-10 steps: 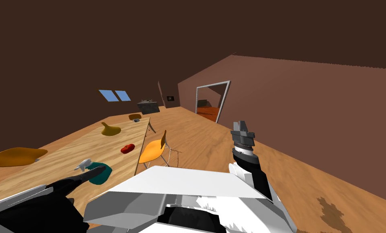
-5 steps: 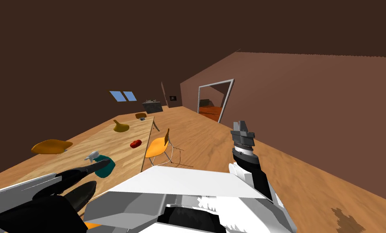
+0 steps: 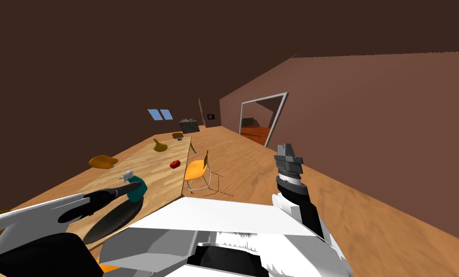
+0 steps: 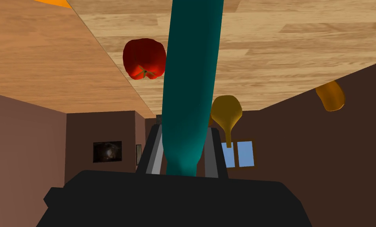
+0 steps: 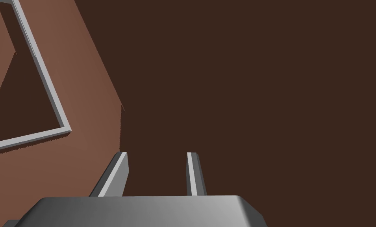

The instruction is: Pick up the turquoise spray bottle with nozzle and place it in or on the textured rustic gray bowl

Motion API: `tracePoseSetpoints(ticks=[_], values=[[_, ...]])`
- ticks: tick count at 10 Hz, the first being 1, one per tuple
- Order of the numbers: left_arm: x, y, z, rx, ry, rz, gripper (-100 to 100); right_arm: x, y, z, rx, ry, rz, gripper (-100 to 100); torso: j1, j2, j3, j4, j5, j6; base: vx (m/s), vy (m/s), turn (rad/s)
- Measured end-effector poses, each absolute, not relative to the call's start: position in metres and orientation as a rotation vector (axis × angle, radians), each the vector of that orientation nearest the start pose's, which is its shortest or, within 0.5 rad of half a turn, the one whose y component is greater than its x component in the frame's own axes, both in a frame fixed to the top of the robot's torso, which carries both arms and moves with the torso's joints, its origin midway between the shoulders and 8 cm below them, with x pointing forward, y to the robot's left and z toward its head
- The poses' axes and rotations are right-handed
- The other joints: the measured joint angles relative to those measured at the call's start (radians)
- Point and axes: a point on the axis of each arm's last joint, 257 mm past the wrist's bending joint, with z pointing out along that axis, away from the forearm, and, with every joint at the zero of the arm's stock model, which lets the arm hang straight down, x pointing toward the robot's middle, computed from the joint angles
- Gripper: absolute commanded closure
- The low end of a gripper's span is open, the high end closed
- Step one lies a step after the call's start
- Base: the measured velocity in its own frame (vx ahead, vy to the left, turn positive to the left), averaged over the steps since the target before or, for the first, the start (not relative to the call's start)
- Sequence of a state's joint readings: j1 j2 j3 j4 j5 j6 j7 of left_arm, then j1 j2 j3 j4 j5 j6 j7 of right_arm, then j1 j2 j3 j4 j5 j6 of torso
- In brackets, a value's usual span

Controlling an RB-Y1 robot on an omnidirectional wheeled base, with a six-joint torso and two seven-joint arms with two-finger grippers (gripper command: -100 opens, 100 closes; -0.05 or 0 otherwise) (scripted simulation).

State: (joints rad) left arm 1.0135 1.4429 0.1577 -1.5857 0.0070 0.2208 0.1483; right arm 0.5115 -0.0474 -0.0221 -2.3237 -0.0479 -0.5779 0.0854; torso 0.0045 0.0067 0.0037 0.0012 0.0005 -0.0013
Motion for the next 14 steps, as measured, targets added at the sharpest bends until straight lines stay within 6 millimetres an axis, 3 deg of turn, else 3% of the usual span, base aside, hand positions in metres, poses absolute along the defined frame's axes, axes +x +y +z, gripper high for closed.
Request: tracePoseSetpoints(ticks=[3, 9, 10, 14], values=[[0.244, 0.693, -0.255, -0.63, 2.251, 0.372, 100, 0.319, -0.283, 0.055, 0.53, 0.562, 1.254, 0, 0.003, 0.002, 0.001, 0.001, 0.0, 0.0, -0.093, 0.126, 0.195], [0.295, 0.639, -0.248, -0.5, 2.284, 0.244, 100, 0.319, -0.283, 0.055, 0.53, 0.562, 1.254, 0, 0.002, 0.002, 0.002, 0.001, 0.002, 0.0, -0.071, 0.109, 0.16], [0.296, 0.638, -0.248, -0.497, 2.284, 0.243, -100, 0.319, -0.283, 0.055, 0.53, 0.562, 1.254, 0, -0.002, 0.0, 0.001, 0.001, 0.001, 0.002, -0.007, 0.011, -0.005], [0.296, 0.639, -0.248, -0.498, 2.284, 0.244, -100, 0.319, -0.283, 0.055, 0.53, 0.562, 1.254, 0, -0.007, -0.004, -0.002, 0.0, 0.0, 0.002, 0.0, 0.0, 0.0]])
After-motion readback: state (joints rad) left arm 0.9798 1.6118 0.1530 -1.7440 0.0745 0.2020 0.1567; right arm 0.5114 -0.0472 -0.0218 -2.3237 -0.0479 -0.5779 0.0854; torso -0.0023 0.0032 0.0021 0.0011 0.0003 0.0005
